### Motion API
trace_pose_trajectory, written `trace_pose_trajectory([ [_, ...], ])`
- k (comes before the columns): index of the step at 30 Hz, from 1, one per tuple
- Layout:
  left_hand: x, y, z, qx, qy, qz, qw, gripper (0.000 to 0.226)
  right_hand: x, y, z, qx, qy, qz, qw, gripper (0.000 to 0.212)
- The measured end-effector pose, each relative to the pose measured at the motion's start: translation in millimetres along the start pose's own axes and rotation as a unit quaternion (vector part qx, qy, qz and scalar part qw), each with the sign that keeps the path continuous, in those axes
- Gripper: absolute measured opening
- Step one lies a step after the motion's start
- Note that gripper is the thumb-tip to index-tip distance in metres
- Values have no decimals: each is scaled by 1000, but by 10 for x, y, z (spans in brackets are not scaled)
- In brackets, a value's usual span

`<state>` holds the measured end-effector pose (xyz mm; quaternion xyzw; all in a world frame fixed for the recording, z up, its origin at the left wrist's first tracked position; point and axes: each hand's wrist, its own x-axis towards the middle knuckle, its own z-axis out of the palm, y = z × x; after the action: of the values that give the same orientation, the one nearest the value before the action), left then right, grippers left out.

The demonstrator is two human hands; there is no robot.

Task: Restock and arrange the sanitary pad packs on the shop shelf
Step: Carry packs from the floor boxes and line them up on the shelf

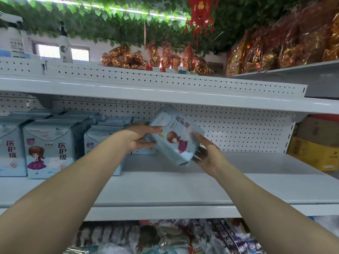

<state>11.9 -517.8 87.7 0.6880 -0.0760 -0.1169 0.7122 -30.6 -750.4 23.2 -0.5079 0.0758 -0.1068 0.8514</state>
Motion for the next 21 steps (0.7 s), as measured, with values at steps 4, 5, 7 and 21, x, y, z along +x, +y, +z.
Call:
trace_pose_trajectory([
  [4,16,95,-96,67,-43,22,997,34,34,21,-94,-142,-71,16,987,75],
  [5,14,130,-107,81,-55,33,995,32,36,35,-104,-177,-84,17,980,69],
  [7,16,214,-150,94,-66,53,992,31,22,38,-109,-219,-105,29,970,62],
  [21,-7,414,-493,148,-52,141,977,88,-79,254,171,-259,-225,-2,939,65],
])
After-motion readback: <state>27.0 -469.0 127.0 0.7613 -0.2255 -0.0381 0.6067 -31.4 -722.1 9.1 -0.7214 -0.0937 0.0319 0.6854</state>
